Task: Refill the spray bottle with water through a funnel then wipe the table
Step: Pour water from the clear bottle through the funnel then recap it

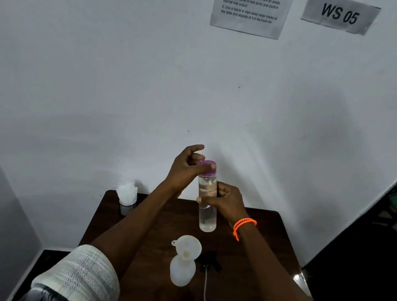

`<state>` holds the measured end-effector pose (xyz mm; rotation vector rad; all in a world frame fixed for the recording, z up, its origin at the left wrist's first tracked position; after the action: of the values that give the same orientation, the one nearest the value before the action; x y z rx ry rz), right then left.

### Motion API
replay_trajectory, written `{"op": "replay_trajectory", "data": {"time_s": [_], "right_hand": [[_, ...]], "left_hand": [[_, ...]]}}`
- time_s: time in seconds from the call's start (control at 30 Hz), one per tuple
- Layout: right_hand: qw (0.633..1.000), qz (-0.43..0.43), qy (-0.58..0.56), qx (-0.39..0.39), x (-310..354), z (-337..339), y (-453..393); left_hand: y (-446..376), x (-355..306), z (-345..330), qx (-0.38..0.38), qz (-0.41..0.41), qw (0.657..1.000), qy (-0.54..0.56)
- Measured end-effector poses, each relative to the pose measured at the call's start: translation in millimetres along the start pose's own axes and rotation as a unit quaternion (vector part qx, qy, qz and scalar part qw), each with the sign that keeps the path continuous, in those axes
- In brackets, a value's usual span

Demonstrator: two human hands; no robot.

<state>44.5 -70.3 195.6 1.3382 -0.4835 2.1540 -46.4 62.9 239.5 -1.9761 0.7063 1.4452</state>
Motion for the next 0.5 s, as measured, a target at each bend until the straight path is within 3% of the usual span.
{"op": "replay_trajectory", "data": {"time_s": [0.13, 0.33, 0.5], "right_hand": [[1.0, -0.005, -0.002, -0.003, -3.1, 1.3, -1.3], [1.0, -0.007, 0.022, 0.003, -5.0, -0.8, -2.8], [1.0, -0.004, 0.005, -0.001, -3.6, -0.2, -2.5]], "left_hand": [[-1.9, 6.7, -2.6, 0.027, 0.013, 1.0, 0.005], [-3.2, 3.6, -1.7, -0.004, 0.003, 0.998, -0.055], [-3.7, 10.2, -11.2, 0.051, 0.042, 0.998, 0.022]]}}
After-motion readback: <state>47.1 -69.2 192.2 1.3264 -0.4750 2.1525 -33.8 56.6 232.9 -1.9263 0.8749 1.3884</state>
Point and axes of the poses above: each hand's wrist, its own y-axis away from the middle knuckle, its own z-axis out of the back of the hand, x = y × z, the point moved 10 cm from there along -y, towards the middle knuckle, and after that the axes turned 9 degrees about y, right-handed, at the moved point
